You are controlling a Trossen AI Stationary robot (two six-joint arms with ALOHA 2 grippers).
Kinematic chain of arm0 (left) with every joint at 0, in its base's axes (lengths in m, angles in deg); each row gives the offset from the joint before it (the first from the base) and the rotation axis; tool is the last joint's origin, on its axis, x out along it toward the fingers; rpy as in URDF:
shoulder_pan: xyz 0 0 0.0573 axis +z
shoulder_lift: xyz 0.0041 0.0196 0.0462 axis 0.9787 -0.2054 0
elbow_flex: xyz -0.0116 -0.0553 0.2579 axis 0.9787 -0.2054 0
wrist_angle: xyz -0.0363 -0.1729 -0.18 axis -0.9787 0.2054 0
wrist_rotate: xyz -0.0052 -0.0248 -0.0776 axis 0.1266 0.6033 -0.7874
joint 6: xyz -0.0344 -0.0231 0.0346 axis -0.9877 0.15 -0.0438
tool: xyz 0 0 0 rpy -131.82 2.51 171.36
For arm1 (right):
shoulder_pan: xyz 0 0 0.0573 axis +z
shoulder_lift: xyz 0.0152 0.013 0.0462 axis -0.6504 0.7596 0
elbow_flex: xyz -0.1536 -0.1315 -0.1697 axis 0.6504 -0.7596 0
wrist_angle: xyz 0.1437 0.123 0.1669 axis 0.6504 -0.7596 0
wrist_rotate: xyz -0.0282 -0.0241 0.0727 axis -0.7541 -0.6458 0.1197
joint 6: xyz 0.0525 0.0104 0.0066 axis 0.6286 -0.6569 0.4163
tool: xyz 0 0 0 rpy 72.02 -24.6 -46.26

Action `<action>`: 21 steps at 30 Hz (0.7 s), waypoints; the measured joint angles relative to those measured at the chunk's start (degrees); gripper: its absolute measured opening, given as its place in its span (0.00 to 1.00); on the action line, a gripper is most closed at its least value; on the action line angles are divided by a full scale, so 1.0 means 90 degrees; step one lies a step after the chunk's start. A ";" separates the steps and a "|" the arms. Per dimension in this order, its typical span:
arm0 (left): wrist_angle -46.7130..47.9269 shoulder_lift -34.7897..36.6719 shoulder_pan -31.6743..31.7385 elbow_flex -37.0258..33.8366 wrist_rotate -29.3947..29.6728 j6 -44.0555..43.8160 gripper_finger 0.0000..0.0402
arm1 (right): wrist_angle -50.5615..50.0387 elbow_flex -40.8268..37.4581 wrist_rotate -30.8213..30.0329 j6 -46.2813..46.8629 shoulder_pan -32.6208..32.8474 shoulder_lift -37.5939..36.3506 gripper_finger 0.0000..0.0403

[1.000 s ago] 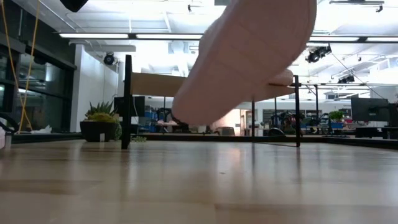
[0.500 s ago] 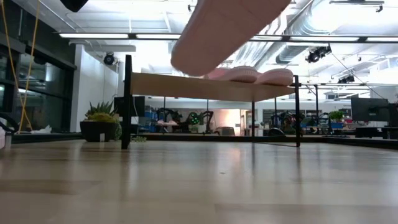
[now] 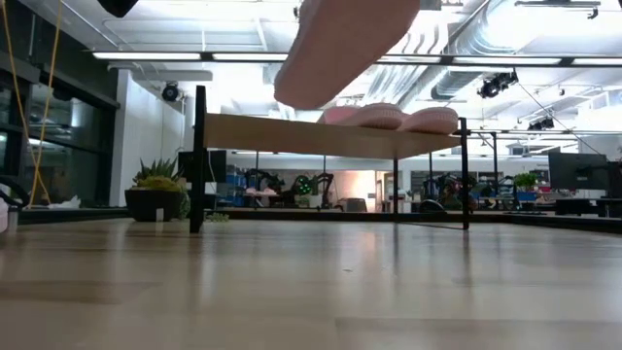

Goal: Pick and place slides into the shelf
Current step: Put the right pink slide on the shelf

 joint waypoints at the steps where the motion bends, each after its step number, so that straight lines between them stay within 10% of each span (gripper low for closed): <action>1: 0.0001 -0.0001 0.0000 0.0000 0.0001 0.0042 0.45 | 0.0000 0.0000 -0.0009 -0.0045 -0.0091 0.0000 0.00; 21: 0.0061 0.0191 0.0007 0.0347 0.0631 0.1473 0.45 | 0.0445 -0.0005 -0.0452 -0.1199 -0.1668 0.0000 0.00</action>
